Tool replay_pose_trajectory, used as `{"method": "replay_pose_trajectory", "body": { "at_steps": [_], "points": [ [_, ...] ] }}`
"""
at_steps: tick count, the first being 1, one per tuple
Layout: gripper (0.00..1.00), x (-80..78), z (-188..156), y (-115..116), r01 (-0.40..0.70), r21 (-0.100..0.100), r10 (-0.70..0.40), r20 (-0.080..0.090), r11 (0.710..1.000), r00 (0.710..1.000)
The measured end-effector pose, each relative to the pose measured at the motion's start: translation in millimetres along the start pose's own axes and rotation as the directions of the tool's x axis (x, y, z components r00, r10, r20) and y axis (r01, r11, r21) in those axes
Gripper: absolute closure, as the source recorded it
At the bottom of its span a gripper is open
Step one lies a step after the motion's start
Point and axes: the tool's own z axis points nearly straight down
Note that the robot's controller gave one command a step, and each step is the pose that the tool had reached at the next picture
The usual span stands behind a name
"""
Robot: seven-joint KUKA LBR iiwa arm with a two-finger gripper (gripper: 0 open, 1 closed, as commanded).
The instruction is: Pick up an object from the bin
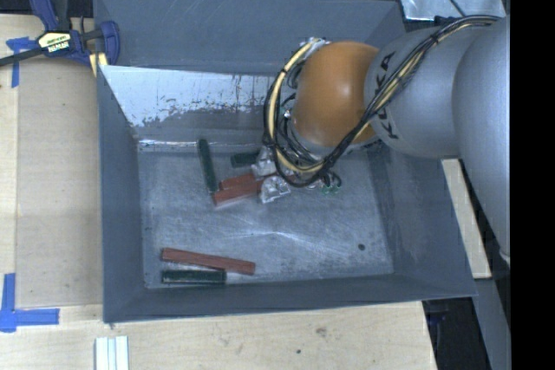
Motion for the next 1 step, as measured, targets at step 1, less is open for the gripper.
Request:
{"method": "replay_pose_trajectory", "body": {
  "at_steps": [1],
  "points": [
    [1.00, -11.5, -164.0, -13.5, 0.015, -0.005, -0.015, -0.032, 1.000, 0.999]
  ]
}}
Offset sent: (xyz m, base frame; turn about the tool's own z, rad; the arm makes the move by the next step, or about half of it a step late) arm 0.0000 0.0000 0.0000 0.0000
